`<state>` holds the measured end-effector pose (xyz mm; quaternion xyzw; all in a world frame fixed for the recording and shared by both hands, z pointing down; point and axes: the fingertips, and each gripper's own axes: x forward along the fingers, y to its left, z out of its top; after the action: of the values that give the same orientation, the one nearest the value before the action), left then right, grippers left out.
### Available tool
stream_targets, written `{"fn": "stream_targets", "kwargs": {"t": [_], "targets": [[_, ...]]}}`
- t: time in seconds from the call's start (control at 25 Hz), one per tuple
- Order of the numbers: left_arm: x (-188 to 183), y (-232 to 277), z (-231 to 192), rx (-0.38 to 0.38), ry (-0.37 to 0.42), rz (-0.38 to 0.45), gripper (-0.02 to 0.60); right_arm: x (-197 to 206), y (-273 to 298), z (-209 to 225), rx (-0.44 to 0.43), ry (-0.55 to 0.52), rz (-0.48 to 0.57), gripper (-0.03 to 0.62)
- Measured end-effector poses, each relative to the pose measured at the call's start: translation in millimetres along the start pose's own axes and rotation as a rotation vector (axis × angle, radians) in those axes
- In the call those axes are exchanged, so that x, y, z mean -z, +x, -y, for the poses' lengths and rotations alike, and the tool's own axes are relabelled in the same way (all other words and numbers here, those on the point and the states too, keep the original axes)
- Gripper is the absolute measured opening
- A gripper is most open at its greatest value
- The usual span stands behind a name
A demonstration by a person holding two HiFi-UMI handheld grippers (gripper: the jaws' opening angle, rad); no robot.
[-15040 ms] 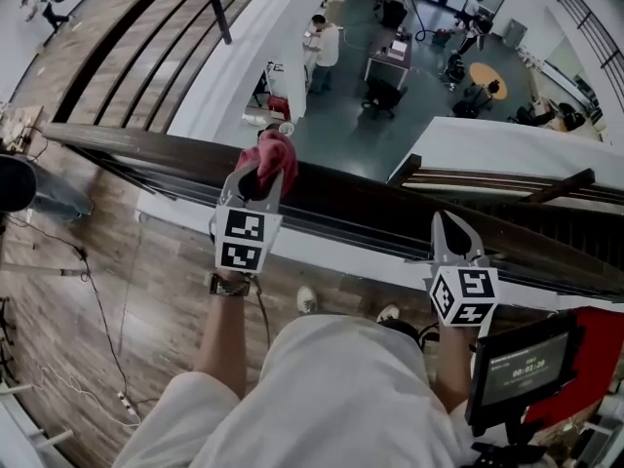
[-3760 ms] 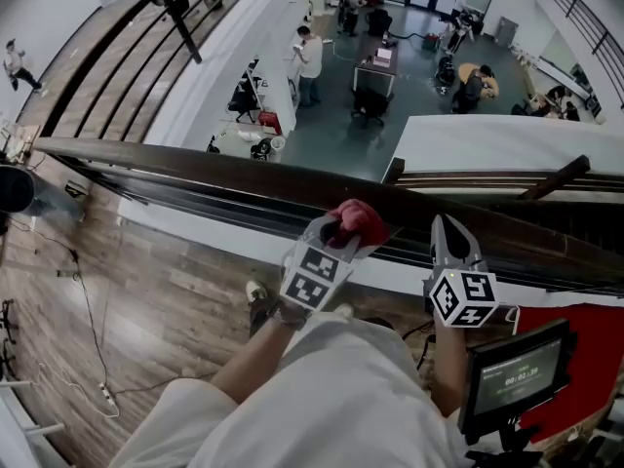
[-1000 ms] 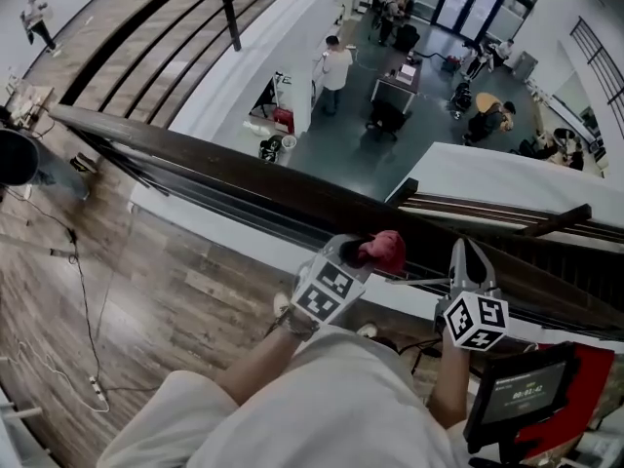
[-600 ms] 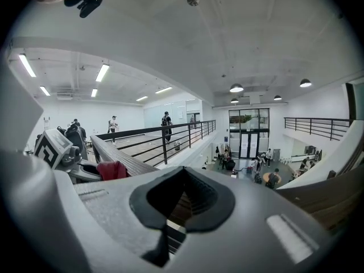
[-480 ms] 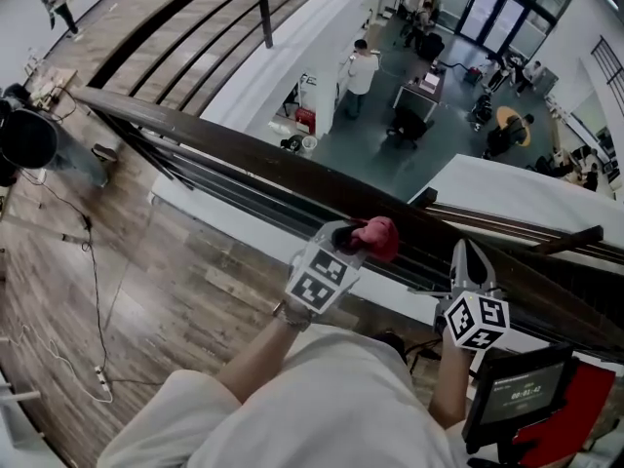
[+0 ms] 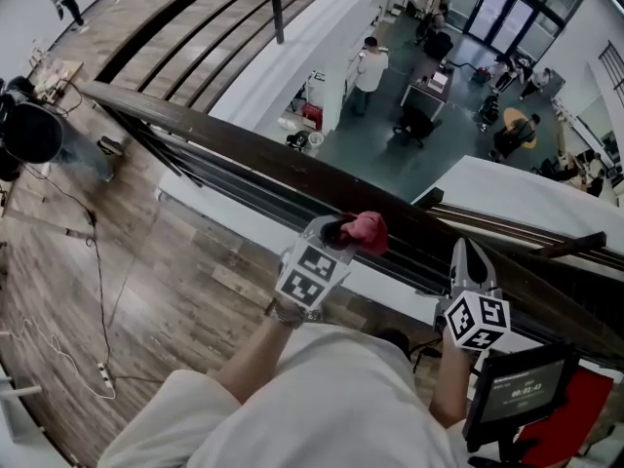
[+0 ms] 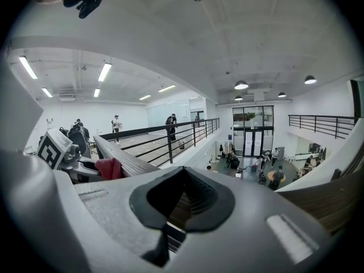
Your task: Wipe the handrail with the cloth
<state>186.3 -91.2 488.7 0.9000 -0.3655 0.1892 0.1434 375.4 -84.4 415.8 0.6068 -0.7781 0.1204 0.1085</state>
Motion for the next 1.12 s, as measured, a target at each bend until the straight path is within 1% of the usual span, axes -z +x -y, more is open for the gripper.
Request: {"fn": "stream_targets", "kwargs": {"t": [0.2, 0.44, 0.6, 0.92, 1.0, 1.12], "targets": [[5, -8, -16, -0.02, -0.006, -0.004, 0.1, 2, 5, -7, -0.003, -0.016, -0.014, 0.003], [9, -25, -48, -0.077, -0.03, -0.002, 0.104, 1, 7, -7, 0.029, -0.027, -0.017, 0.003], [12, -36, -69, -0.125, -0.041, 0.002, 0.106, 1, 7, -6, 0.048, -0.016, -0.006, 0.003], [14, -59, -109, -0.249, -0.082, 0.003, 0.098, 1, 8, -5, 0.041, -0.022, -0.006, 0.003], [12, -64, -114, -0.28, -0.077, 0.003, 0.092, 0, 8, -5, 0.034, -0.022, -0.005, 0.003], [4, -71, -115, -0.336, -0.024, 0.007, 0.08, 0, 7, -7, 0.028, -0.027, -0.004, 0.003]]}}
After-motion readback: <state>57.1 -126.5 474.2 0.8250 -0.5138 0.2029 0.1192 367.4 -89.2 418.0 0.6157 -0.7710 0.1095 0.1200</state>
